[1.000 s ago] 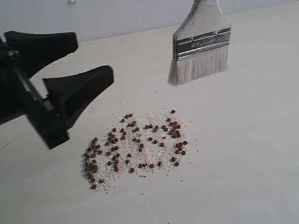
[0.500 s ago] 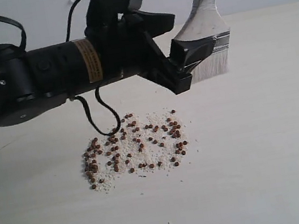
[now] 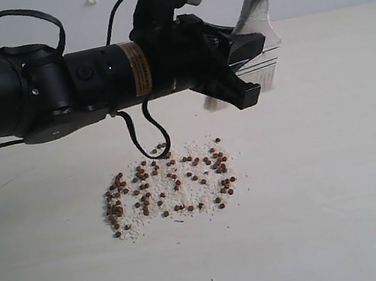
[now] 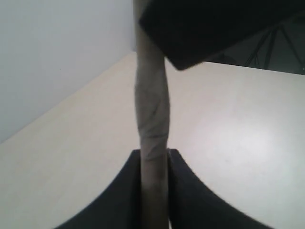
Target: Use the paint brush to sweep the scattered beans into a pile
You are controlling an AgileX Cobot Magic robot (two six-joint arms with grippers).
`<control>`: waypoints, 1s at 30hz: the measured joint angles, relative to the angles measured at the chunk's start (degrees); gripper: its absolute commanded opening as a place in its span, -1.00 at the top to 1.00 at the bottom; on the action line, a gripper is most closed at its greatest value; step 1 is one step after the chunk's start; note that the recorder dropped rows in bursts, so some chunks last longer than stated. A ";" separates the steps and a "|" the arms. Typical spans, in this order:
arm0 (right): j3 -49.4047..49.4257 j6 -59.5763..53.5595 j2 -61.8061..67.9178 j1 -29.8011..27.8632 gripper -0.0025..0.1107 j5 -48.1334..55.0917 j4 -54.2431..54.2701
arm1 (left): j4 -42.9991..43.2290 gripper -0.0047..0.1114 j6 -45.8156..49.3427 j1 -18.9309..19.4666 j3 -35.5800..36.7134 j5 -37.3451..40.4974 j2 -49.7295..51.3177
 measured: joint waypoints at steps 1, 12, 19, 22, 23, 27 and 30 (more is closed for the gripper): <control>0.00 -0.23 0.00 0.00 0.72 0.00 0.12 | 0.39 0.92 -0.21 0.00 0.00 0.16 0.00; -0.91 -3.76 -4.43 0.00 -0.50 -0.82 0.12 | 8.61 0.92 -6.87 1.59 -0.08 0.45 0.16; -0.91 -10.43 -7.57 0.00 -0.47 0.22 1.68 | 23.15 0.92 -20.54 9.37 0.02 -10.25 0.16; 0.66 -16.51 -9.39 0.00 -0.47 -1.34 6.08 | 30.95 0.92 -25.02 14.20 0.44 -17.62 0.16; 1.50 -18.52 -10.20 0.00 -0.47 -2.50 7.49 | 32.32 0.92 -25.58 15.57 0.81 -19.54 0.16; 8.71 -33.87 -14.39 0.00 -0.47 -13.67 20.63 | 35.72 0.92 -25.73 21.90 2.61 -28.40 0.16; 13.28 -50.87 -15.47 0.00 -0.47 -19.76 33.84 | 37.86 0.92 -25.54 26.47 2.96 -34.52 0.16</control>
